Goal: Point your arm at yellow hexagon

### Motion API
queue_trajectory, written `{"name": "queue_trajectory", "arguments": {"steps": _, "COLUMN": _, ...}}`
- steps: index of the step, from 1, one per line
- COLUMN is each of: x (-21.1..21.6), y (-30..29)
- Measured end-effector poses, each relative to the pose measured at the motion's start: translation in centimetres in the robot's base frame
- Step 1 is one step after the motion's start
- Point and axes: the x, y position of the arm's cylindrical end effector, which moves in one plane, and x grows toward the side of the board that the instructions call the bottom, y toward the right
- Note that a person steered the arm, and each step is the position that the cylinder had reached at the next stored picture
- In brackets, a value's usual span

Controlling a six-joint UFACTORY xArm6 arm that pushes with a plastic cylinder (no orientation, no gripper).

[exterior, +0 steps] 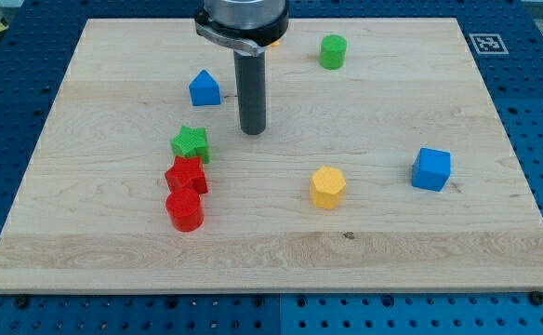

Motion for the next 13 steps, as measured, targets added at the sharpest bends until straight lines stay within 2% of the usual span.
{"name": "queue_trajectory", "arguments": {"steps": 5, "x": 0.0, "y": 3.5}}
{"name": "queue_trajectory", "arguments": {"steps": 7, "x": 0.0, "y": 7.7}}
{"name": "queue_trajectory", "arguments": {"steps": 13, "x": 0.9, "y": 10.9}}
